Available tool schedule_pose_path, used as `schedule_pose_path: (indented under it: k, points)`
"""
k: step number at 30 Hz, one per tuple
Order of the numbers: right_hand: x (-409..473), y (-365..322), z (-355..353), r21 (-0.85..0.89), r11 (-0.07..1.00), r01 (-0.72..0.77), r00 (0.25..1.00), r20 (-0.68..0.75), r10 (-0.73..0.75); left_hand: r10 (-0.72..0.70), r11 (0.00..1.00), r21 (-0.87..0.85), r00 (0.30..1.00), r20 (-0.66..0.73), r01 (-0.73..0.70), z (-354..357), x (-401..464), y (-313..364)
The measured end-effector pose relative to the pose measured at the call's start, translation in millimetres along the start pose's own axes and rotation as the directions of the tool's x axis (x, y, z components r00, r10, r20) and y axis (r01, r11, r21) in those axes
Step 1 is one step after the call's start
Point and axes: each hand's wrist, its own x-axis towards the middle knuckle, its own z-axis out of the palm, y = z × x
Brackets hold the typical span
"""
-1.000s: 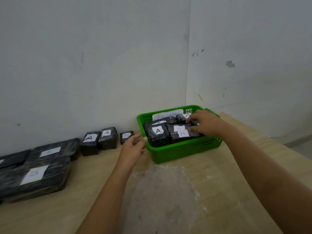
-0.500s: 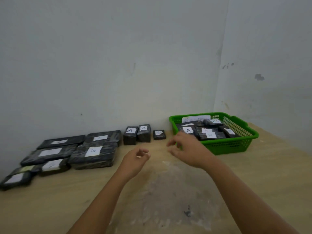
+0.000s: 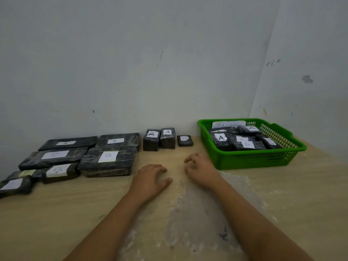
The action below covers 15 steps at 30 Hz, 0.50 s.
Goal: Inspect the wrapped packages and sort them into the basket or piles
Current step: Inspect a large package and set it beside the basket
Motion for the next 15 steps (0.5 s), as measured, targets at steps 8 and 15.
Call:
schedule_pose_path:
  k: [8, 15]
  points:
    - [93, 5, 30, 0.119, 0.974, -0.194, 0.951, -0.222, 0.217, 0.003, 1.0, -0.009, 0.999, -0.05, -0.003, 7, -1, -5]
    - [128, 19, 43, -0.045, 0.953, -0.299, 0.935, -0.212, 0.283, 0.0, 1.0, 0.007, 0.999, -0.047, 0.001, 7, 0, -3]
